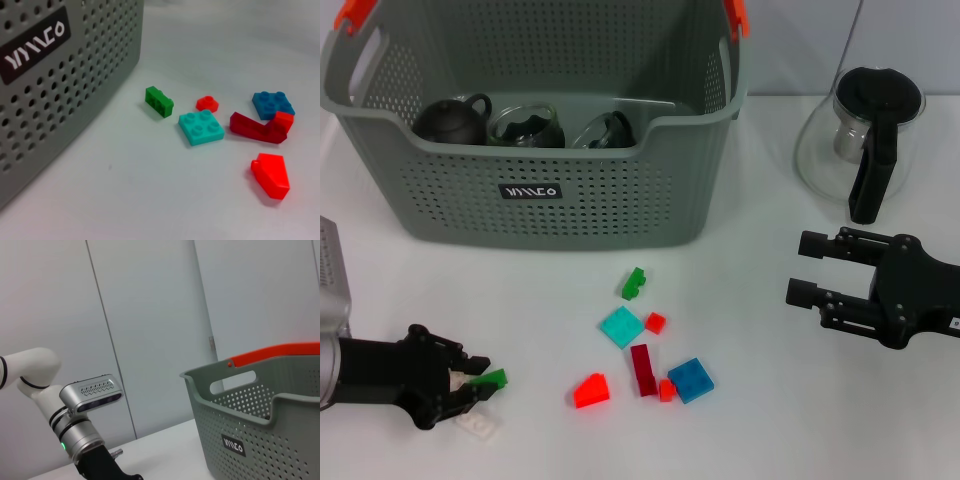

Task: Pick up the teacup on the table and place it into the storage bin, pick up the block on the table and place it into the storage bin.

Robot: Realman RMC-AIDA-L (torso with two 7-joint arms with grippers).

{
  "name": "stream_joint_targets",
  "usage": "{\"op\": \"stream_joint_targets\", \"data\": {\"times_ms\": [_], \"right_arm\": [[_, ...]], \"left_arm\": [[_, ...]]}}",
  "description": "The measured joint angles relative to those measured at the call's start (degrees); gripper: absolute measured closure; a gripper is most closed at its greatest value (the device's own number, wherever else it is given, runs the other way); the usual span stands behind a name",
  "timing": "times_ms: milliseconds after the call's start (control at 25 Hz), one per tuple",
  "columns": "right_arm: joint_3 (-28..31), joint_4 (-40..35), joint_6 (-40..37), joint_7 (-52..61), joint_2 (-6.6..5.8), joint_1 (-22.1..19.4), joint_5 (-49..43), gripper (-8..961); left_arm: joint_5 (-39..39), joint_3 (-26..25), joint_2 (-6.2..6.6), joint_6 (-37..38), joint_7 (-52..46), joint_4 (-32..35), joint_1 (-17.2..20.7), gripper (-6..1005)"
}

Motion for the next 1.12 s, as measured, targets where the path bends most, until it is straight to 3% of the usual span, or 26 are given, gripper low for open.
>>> {"op": "stream_joint_targets", "data": {"times_ms": [1120], "right_arm": [[0.0, -0.2, 0.0, 0.0, -0.09, -0.1, 0.0, 280]], "left_arm": [[1.8, 0.8, 0.24, -0.7, -4.0, 0.1, -1.2, 821]]}}
